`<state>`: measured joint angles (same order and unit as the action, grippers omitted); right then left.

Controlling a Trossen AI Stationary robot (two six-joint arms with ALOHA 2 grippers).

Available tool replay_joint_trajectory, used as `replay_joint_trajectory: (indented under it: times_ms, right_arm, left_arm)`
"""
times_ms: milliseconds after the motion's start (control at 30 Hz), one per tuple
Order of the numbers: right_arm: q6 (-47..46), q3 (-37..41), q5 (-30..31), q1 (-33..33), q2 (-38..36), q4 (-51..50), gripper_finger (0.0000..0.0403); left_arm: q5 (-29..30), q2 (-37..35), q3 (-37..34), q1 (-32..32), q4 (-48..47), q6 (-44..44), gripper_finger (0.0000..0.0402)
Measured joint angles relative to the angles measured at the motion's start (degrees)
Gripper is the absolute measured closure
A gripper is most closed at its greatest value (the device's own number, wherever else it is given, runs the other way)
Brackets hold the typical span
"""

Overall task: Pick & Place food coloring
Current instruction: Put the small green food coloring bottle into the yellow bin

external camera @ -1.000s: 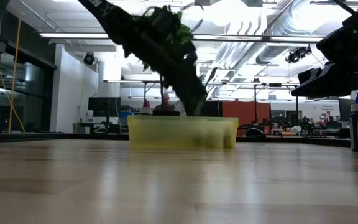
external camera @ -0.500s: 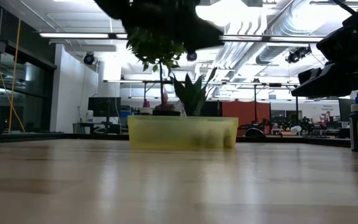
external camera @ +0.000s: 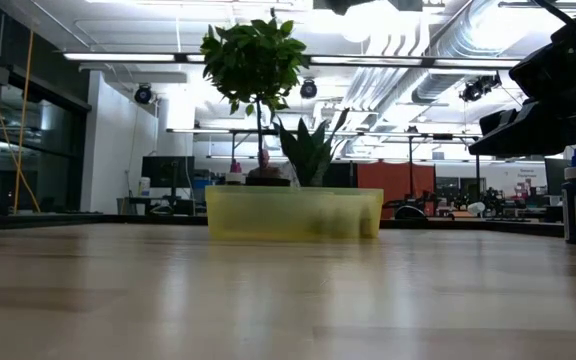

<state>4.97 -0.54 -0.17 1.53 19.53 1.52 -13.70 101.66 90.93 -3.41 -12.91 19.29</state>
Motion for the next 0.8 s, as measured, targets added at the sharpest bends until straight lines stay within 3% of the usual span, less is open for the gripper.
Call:
replay_joint_trajectory:
  times_ms: [400, 800]
  right_arm:
    - [0.0, 0.0, 0.0, 0.0, 0.0, 0.0, 0.0402]
    - [0.0, 0.0, 0.0, 0.0, 0.0, 0.0, 0.0402]
  left_arm:
    - [6.8, 13.2, 20.8, -9.5, -12.9, -2.3, 0.019]
    - [7.3, 27.4, 35.2, -15.5, -13.6, -6.3, 0.019]
